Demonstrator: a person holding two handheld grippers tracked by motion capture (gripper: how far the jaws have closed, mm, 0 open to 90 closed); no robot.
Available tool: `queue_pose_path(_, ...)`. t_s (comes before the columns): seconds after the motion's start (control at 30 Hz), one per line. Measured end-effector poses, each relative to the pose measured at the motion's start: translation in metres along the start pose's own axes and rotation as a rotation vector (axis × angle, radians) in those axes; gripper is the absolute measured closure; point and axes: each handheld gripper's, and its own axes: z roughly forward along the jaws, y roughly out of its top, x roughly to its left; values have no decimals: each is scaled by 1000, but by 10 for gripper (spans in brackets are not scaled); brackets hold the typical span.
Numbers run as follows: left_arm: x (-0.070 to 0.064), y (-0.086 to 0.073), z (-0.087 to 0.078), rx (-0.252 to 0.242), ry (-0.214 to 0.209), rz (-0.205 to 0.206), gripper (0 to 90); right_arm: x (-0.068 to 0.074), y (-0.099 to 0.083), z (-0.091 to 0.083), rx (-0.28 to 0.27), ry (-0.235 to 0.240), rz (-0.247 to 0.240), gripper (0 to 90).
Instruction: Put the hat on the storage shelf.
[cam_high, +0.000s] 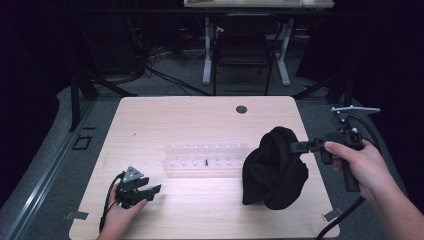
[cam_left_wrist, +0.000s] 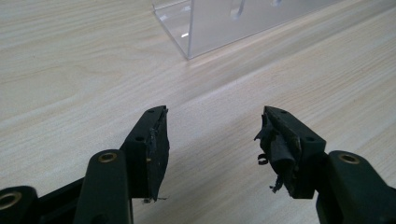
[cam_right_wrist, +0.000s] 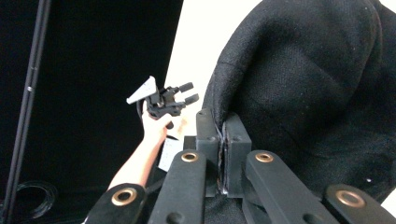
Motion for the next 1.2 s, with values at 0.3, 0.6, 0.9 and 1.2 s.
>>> queue_pose_path(0.3, 0, 0, -1, 5, -14, -2, 418, 9, 14, -5, -43, 64, -11, 882)
queue_pose_path(0.6, -1, 1, 1, 4, -14, -4, 418, 26, 31, -1, -55, 62, -42, 881)
queue_pose_path(0.9, -3, 2, 0, 9, -18, 9, 418, 39, 46, 9, -65, 71, -60, 881)
queue_pose_path(1.2, -2, 2, 3, 2, 4, 14, 409, 49, 60, 25, -53, 65, -78, 881)
